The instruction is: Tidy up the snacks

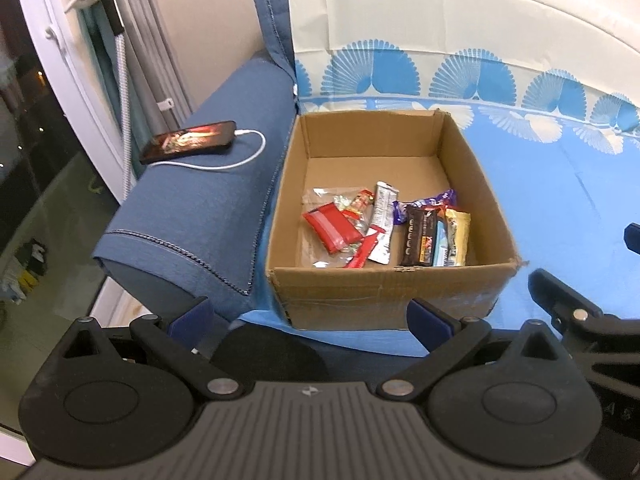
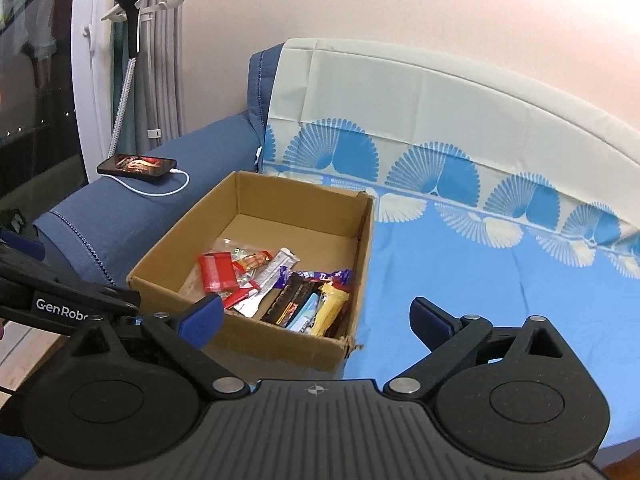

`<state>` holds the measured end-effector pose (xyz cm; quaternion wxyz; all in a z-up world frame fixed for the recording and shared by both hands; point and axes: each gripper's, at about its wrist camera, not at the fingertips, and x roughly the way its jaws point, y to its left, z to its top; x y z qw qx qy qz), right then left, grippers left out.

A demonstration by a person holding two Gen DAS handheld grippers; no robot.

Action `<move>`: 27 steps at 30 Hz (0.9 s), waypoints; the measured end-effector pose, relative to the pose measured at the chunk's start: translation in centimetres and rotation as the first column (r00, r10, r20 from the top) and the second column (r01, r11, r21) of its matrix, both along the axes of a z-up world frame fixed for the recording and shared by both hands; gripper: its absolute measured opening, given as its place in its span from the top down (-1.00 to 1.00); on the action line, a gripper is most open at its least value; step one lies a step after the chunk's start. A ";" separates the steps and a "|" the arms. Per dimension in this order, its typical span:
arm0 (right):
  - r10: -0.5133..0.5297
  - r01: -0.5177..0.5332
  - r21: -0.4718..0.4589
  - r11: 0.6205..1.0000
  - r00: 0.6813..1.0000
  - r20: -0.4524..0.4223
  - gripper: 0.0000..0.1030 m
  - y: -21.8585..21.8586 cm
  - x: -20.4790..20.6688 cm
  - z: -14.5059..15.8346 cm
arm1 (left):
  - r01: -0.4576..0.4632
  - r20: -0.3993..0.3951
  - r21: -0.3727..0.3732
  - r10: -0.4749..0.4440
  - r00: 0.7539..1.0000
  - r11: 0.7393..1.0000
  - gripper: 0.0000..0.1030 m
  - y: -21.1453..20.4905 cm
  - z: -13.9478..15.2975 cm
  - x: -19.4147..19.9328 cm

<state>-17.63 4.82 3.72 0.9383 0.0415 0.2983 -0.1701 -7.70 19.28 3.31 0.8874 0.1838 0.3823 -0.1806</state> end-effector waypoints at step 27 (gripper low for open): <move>0.030 -0.031 0.032 0.999 0.999 0.034 -0.99 1.8 -0.7 0.8 | -0.006 0.043 -0.027 0.007 0.999 1.000 -0.99 1.3 1.3 0.2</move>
